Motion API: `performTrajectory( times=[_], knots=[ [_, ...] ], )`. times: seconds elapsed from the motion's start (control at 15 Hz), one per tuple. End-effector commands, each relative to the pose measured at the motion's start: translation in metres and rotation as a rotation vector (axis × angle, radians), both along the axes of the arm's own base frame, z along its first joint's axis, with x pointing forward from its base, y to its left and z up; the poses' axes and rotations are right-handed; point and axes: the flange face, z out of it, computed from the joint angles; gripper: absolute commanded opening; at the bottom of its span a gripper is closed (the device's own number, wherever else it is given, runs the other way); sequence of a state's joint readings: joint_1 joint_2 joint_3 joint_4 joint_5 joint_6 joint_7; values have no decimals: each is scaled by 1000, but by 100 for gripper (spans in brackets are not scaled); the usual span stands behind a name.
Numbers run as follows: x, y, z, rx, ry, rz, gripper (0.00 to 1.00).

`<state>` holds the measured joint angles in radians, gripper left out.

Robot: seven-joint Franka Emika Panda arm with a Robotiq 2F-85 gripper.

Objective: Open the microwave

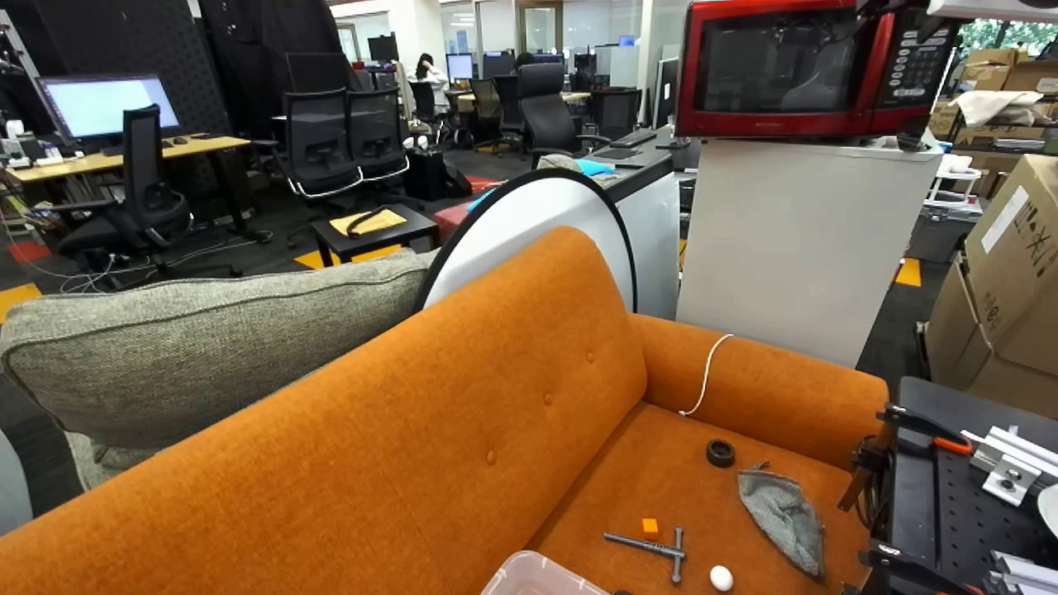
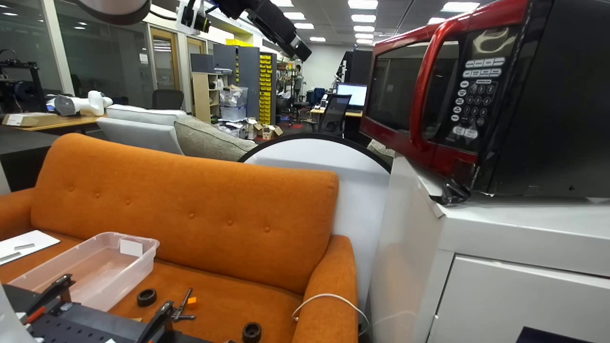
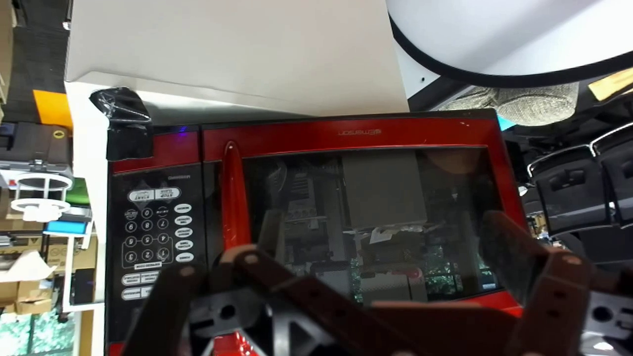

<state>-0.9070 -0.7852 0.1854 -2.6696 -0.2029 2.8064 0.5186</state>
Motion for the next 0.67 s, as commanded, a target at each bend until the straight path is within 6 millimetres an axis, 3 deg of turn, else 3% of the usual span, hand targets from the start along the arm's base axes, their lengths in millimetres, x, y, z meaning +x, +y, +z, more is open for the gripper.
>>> performTrajectory(
  times=[0.0, 0.27, 0.6],
  knots=[
    [-12, -24, 3, -26, -7, -5, 100],
    [-30, -54, 8, -70, -33, -42, 100],
    [-36, -99, 3, -145, -98, -138, 100]
  ],
)
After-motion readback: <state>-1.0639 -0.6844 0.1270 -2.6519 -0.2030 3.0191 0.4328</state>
